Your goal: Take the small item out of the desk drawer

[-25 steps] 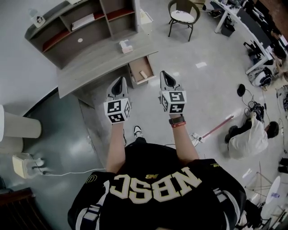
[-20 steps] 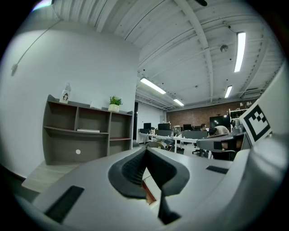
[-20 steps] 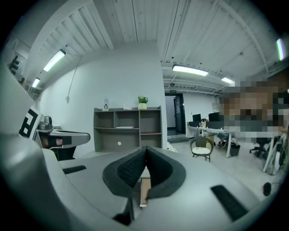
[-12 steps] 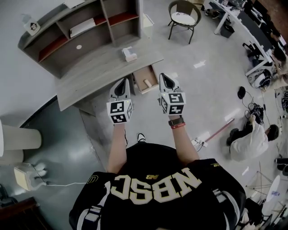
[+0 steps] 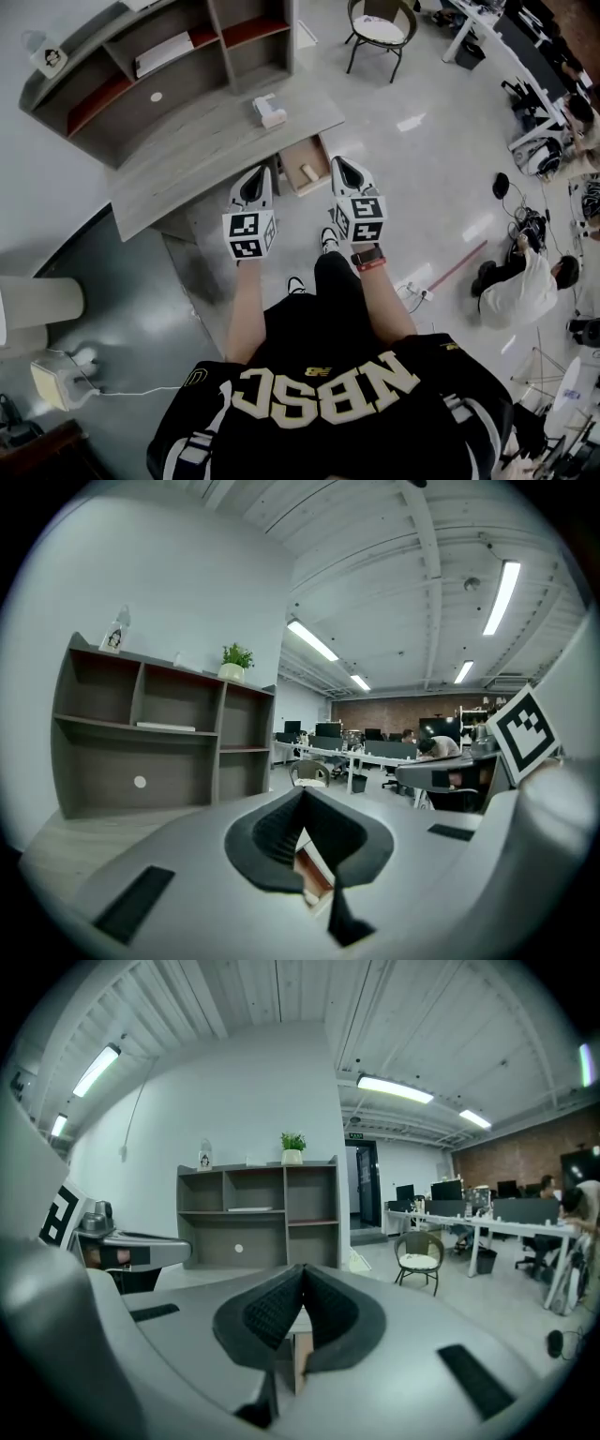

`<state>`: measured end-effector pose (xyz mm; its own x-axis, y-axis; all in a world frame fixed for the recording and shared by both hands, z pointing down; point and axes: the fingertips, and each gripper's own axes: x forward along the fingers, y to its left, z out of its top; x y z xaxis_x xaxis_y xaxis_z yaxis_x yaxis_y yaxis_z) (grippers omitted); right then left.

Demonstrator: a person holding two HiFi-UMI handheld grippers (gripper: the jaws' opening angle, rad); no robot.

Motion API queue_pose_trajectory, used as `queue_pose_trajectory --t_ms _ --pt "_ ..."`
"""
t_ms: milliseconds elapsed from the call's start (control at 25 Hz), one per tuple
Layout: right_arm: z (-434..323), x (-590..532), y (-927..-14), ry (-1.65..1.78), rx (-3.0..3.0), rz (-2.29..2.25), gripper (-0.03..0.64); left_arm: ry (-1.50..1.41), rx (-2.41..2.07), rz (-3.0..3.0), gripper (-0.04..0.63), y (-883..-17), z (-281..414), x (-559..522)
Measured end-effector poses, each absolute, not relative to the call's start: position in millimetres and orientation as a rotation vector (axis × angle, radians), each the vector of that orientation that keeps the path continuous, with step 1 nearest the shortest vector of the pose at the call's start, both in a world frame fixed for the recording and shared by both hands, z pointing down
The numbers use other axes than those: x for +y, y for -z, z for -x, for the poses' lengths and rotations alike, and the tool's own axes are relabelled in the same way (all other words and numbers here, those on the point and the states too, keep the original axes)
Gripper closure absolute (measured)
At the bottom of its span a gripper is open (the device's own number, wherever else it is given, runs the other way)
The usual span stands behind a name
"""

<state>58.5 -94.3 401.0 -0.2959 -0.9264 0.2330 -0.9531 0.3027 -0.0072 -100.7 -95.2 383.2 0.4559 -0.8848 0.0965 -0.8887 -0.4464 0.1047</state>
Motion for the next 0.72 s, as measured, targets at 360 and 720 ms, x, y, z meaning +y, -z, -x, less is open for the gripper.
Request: queue_pose_trajectory --t_ms 360,720 --pt "-52 -145 -435 -0.282 -2.373 -1.675 0.621 -0.197 -1.532 -2.538 0.583 -424 97 -131" --pt "-57 -181 -496 -0.416 -2.324 -1.575 0.621 -0.244 -1.436 -2.432 0.584 -475 85 -160"
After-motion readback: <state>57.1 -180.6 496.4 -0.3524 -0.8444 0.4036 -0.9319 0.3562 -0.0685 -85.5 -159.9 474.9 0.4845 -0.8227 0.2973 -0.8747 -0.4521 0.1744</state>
